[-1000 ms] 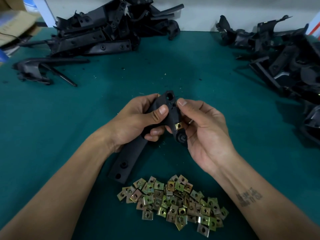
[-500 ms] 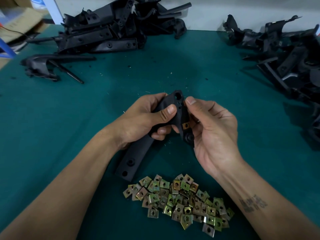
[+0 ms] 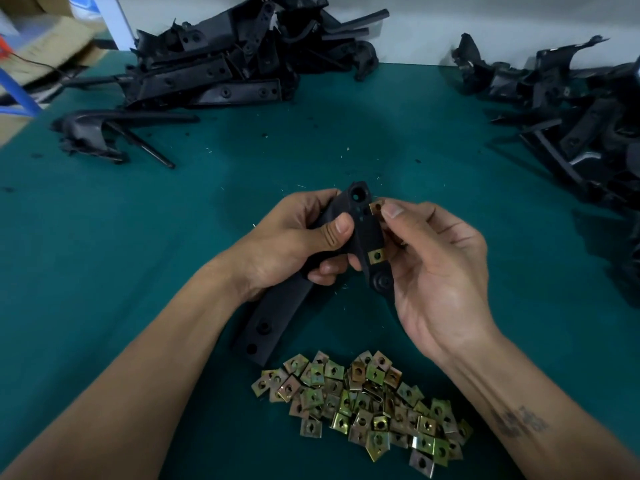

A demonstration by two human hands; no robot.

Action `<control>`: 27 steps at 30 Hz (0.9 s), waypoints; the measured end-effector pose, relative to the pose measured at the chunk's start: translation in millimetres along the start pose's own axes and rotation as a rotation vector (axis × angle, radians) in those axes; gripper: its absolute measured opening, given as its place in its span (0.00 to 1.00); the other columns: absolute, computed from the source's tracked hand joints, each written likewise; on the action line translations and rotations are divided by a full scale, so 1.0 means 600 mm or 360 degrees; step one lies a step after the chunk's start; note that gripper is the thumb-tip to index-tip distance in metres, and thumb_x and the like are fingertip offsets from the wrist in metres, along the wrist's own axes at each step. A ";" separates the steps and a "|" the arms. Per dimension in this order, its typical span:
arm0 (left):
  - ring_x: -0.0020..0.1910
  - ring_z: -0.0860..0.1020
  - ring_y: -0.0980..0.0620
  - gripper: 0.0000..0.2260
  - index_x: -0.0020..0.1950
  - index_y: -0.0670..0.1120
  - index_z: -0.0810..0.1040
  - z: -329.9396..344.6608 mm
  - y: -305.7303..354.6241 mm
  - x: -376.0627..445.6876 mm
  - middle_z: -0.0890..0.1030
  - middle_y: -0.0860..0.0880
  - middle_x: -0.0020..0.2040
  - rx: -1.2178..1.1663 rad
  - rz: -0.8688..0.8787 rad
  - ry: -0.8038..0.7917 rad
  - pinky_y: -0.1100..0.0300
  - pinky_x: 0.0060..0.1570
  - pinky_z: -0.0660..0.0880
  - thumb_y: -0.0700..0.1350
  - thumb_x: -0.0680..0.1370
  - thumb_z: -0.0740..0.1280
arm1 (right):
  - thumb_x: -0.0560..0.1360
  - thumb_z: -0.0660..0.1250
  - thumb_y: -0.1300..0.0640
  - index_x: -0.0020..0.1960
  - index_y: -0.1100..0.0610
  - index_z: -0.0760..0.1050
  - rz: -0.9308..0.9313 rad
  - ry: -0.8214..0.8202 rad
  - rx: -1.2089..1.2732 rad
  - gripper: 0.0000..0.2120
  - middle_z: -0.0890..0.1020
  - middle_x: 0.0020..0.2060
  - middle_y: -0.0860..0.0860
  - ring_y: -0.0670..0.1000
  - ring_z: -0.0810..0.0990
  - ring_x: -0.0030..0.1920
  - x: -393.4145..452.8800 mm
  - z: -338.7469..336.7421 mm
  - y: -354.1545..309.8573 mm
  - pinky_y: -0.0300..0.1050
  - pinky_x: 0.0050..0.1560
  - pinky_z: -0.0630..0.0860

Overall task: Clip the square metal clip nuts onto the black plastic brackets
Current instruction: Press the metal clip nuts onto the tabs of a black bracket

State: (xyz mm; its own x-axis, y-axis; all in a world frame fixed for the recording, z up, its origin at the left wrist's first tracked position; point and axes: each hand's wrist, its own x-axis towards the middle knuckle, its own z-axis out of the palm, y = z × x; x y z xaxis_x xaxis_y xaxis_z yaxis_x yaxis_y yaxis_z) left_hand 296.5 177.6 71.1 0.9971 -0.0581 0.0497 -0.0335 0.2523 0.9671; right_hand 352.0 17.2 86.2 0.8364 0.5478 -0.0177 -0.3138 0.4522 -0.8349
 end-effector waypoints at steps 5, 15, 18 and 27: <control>0.26 0.67 0.53 0.19 0.55 0.27 0.66 0.004 0.002 0.000 0.77 0.42 0.37 -0.0013 0.0006 -0.0014 0.64 0.24 0.65 0.44 0.78 0.61 | 0.76 0.68 0.66 0.43 0.67 0.76 -0.0063 -0.0027 -0.0019 0.05 0.80 0.45 0.65 0.62 0.77 0.39 -0.004 -0.001 0.001 0.56 0.38 0.80; 0.26 0.67 0.53 0.16 0.56 0.31 0.68 0.005 0.003 -0.001 0.76 0.42 0.37 -0.0036 -0.0008 -0.0010 0.64 0.25 0.66 0.44 0.79 0.61 | 0.70 0.71 0.69 0.45 0.60 0.78 -0.0299 0.0003 -0.0278 0.07 0.84 0.43 0.53 0.54 0.82 0.40 -0.008 0.001 0.012 0.51 0.38 0.83; 0.26 0.67 0.53 0.19 0.56 0.28 0.67 0.004 0.002 -0.002 0.76 0.43 0.37 -0.0030 0.0007 0.0007 0.64 0.25 0.66 0.45 0.78 0.62 | 0.70 0.71 0.70 0.49 0.61 0.76 -0.0310 -0.0051 -0.0298 0.10 0.84 0.38 0.50 0.49 0.83 0.36 -0.011 0.005 0.014 0.46 0.38 0.83; 0.26 0.68 0.55 0.22 0.56 0.26 0.64 0.004 0.003 0.001 0.69 0.43 0.36 0.0032 0.0011 0.0033 0.63 0.25 0.67 0.45 0.78 0.62 | 0.66 0.73 0.74 0.53 0.60 0.72 -0.0257 -0.0078 -0.0447 0.20 0.85 0.43 0.49 0.49 0.85 0.40 -0.016 0.013 0.014 0.45 0.39 0.83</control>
State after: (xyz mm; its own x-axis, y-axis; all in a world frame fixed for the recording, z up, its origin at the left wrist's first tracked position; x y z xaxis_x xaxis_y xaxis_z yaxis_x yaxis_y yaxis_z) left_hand 296.7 175.5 73.4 0.9980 -0.0364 0.0513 -0.0415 0.2330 0.9716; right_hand 337.7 21.4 83.6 0.8406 0.5211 0.1479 -0.0369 0.3276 -0.9441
